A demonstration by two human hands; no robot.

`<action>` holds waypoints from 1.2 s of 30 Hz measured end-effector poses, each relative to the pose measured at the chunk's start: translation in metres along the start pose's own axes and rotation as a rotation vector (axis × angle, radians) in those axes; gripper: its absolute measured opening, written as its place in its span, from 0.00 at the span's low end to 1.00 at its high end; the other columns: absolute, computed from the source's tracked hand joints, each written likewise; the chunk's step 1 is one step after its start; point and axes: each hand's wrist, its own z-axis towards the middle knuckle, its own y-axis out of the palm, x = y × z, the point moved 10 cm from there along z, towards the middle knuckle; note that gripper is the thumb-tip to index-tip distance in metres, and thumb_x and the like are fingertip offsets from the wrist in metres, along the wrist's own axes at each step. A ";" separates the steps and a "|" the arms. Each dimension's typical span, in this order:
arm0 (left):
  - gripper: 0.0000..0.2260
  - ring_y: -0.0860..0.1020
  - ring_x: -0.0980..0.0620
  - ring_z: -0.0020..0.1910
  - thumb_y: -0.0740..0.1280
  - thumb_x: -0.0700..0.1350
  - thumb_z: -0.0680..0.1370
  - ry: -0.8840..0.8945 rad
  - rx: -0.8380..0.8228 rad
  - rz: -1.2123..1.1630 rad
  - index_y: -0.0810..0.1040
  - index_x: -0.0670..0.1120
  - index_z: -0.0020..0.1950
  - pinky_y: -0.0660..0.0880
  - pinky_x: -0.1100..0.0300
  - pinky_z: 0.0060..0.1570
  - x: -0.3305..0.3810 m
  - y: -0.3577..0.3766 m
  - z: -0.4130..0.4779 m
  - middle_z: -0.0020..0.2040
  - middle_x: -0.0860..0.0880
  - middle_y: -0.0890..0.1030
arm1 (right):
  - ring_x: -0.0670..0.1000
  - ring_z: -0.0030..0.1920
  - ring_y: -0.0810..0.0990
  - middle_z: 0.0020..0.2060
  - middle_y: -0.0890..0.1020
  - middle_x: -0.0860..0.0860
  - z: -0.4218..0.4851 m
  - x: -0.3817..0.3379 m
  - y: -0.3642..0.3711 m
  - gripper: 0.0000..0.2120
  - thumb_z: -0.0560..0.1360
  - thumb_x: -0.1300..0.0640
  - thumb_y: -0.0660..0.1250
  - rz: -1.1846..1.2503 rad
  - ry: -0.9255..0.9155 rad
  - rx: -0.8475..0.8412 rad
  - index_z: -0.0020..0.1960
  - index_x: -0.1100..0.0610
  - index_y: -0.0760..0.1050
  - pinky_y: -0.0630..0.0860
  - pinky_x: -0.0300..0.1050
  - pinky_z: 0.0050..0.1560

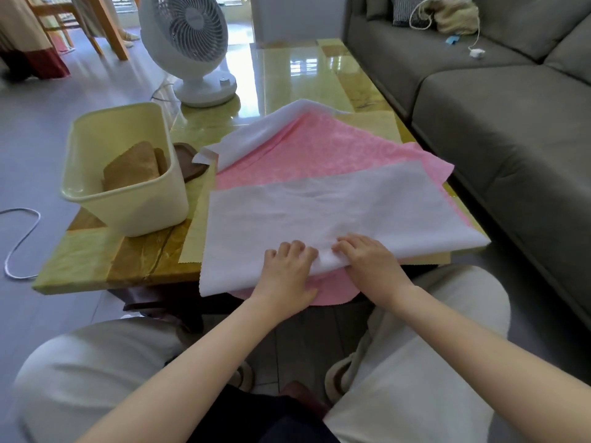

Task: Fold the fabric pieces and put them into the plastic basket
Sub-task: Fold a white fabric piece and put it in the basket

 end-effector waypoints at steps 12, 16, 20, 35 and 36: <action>0.10 0.79 0.45 0.46 0.60 0.35 0.76 -0.028 0.046 0.073 0.75 0.48 0.51 0.64 0.58 0.45 -0.017 -0.035 0.003 0.45 0.49 0.80 | 0.56 0.31 0.80 0.32 0.81 0.53 -0.011 0.047 -0.036 0.04 0.76 0.57 0.66 -0.231 0.125 -0.076 0.47 0.58 0.76 0.65 0.41 0.29; 0.12 0.73 0.42 0.40 0.60 0.42 0.79 -0.042 -0.157 -0.240 0.71 0.46 0.35 0.63 0.58 0.37 -0.030 -0.033 0.008 0.35 0.48 0.73 | 0.55 0.38 0.81 0.38 0.82 0.51 -0.007 0.052 -0.043 0.14 0.80 0.46 0.57 -0.200 0.082 -0.121 0.54 0.54 0.74 0.67 0.43 0.33; 0.22 0.57 0.49 0.29 0.63 0.38 0.77 -0.006 -0.292 -0.383 0.55 0.47 0.28 0.56 0.57 0.36 -0.040 -0.038 0.027 0.28 0.48 0.57 | 0.55 0.42 0.81 0.42 0.83 0.52 0.015 0.059 -0.056 0.16 0.80 0.44 0.55 -0.133 0.090 -0.113 0.55 0.55 0.73 0.70 0.46 0.37; 0.09 0.76 0.42 0.54 0.62 0.43 0.77 -0.300 -0.129 -0.230 0.78 0.46 0.55 0.69 0.57 0.47 -0.102 -0.037 0.104 0.56 0.44 0.79 | 0.59 0.54 0.76 0.53 0.80 0.58 0.120 0.091 -0.015 0.11 0.80 0.56 0.58 -0.201 0.230 -0.181 0.56 0.59 0.76 0.71 0.49 0.52; 0.09 0.76 0.43 0.55 0.62 0.43 0.77 -0.309 -0.143 -0.232 0.78 0.46 0.56 0.70 0.57 0.48 -0.104 -0.032 0.105 0.57 0.44 0.78 | 0.59 0.55 0.76 0.54 0.79 0.57 0.122 0.092 -0.009 0.11 0.80 0.55 0.58 -0.185 0.234 -0.211 0.57 0.59 0.75 0.70 0.49 0.54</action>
